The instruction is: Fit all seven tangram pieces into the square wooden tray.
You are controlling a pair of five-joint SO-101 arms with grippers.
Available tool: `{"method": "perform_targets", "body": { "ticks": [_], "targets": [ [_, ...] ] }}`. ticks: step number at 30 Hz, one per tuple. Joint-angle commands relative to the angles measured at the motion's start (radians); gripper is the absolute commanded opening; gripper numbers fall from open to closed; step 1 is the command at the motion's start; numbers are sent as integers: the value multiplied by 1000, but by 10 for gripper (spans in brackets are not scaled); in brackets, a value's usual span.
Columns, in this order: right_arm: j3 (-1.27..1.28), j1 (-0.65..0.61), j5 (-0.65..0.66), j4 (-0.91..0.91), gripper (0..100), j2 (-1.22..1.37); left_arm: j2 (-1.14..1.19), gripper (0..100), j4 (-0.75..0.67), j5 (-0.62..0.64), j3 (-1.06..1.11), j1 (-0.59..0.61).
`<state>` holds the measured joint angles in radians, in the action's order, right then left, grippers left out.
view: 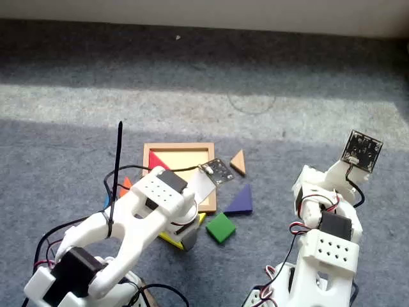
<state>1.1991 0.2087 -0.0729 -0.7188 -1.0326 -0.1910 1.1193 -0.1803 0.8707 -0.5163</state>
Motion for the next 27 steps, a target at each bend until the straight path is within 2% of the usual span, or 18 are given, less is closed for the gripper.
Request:
{"method": "perform_targets", "body": {
  "ticks": [1,8,14,21,27],
  "targets": [
    [-8,5,11,22,162,-24,10,291,8,3,-5,-5],
    [-8,5,11,22,162,-24,12,315,29,0,-8,-42],
    [-8,5,11,22,163,-24,12,320,52,-107,-10,-42],
    [-12,5,11,22,163,-24,18,322,51,-112,-39,-38],
    [-12,5,11,22,163,-24,179,336,89,-106,-162,-36]
  ]
}}
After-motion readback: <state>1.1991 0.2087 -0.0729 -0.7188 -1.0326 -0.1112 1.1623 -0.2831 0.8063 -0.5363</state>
